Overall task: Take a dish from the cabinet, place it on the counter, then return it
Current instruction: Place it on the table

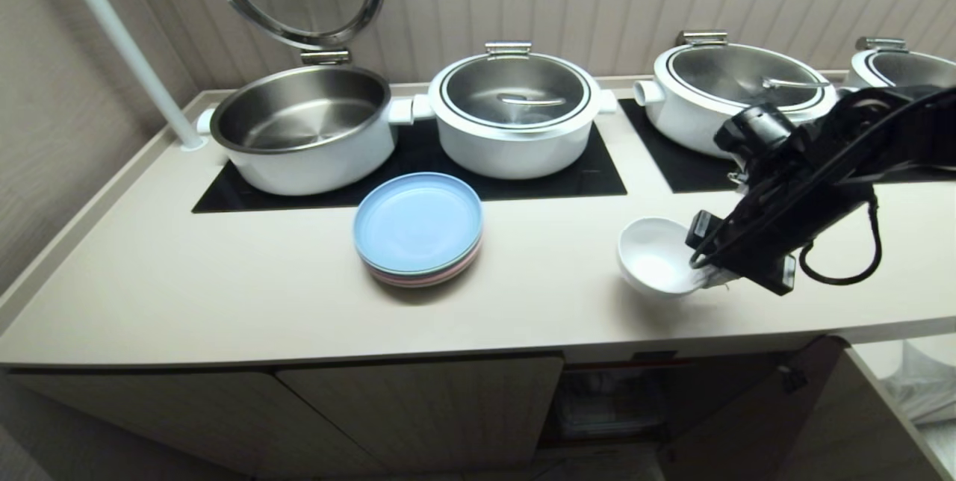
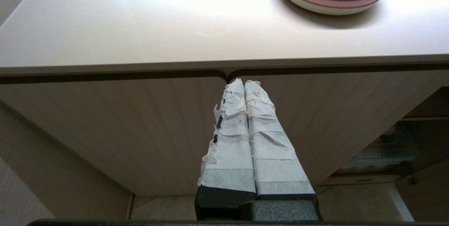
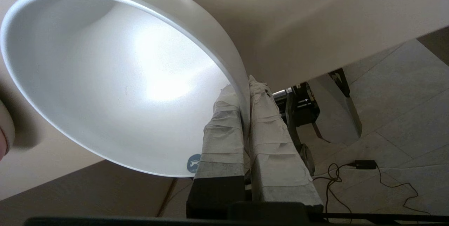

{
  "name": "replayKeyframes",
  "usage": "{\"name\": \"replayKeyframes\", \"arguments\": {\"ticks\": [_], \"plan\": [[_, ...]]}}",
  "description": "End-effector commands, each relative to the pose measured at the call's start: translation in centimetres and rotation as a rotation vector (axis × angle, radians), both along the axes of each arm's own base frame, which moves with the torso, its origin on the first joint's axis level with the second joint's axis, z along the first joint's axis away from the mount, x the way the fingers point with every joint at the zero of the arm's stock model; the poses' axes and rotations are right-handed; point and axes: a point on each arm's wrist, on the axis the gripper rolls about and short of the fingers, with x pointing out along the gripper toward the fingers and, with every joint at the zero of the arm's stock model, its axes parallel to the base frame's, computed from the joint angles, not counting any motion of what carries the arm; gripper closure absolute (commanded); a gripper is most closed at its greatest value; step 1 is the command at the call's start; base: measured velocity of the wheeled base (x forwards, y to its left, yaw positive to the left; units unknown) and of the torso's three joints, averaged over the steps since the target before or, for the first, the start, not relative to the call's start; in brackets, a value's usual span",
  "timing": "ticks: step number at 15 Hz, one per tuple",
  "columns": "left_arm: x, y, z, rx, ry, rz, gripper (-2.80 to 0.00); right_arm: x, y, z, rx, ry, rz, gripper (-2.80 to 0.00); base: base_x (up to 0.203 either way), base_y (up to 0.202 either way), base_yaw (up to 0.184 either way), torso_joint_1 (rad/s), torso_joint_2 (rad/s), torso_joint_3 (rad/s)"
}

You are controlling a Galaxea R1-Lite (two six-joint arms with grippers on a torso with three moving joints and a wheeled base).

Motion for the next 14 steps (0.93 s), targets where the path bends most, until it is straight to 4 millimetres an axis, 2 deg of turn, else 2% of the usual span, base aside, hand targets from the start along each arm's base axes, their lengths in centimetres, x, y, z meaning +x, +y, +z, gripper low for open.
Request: {"name": "replayKeyframes", "arguments": {"ticks": [1,5,14], "plan": [[0.0,0.0,0.0,-0.001,0.0,0.001,0.0,1.8,0.5,-1.5,-0.003,0.033,-0.001,0.0,0.0,0.0,0.0,0.0,0.0,0.0],[0.0,0.0,0.0,-0.001,0.0,0.0,0.0,3.2,0.9,-1.8,0.046,0.042,0.002,0.0,0.0,0.0,0.0,0.0,0.0,0.0],[0.0,0.0,0.0,-0.001,0.0,0.001,0.0,4.0,1.3,-2.0,0.066,0.052,0.016,0.0,0.0,0.0,0.0,0.0,0.0,0.0]]}}
